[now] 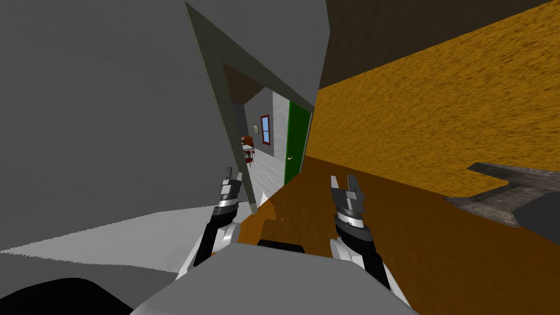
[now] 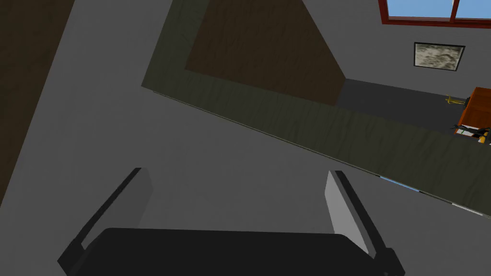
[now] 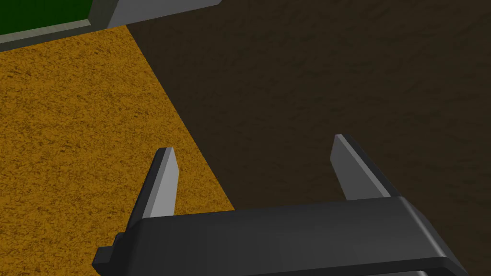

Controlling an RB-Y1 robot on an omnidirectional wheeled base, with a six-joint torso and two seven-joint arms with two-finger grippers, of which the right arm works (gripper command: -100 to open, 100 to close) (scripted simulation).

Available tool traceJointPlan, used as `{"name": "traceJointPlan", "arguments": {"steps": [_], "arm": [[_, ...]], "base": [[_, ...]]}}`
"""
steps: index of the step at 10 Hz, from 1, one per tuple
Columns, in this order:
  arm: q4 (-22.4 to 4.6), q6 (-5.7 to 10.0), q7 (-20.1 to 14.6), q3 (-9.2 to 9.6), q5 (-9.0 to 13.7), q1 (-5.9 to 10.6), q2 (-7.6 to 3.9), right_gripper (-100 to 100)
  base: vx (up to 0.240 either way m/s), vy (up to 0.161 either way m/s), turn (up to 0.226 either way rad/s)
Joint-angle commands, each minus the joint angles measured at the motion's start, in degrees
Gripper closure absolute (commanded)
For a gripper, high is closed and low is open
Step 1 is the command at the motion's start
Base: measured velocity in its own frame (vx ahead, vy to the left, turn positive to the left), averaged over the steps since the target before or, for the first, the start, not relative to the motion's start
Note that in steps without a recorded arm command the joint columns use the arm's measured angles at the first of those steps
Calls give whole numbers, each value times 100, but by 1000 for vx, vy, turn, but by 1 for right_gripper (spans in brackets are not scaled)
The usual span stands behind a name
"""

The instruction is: Push the door open

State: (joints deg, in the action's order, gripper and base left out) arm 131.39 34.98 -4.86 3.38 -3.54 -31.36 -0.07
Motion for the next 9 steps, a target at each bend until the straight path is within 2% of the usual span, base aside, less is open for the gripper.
{"name": "traceJointPlan", "arguments": {"steps": [1, 9], "arm": [[-165, 21, -19, 25, -27, 69, -68, -100], [-1206, 153, -140, 182, -195, 508, -339, -100]], "base": [[199, 5, 16], [134, -56, 43]]}}
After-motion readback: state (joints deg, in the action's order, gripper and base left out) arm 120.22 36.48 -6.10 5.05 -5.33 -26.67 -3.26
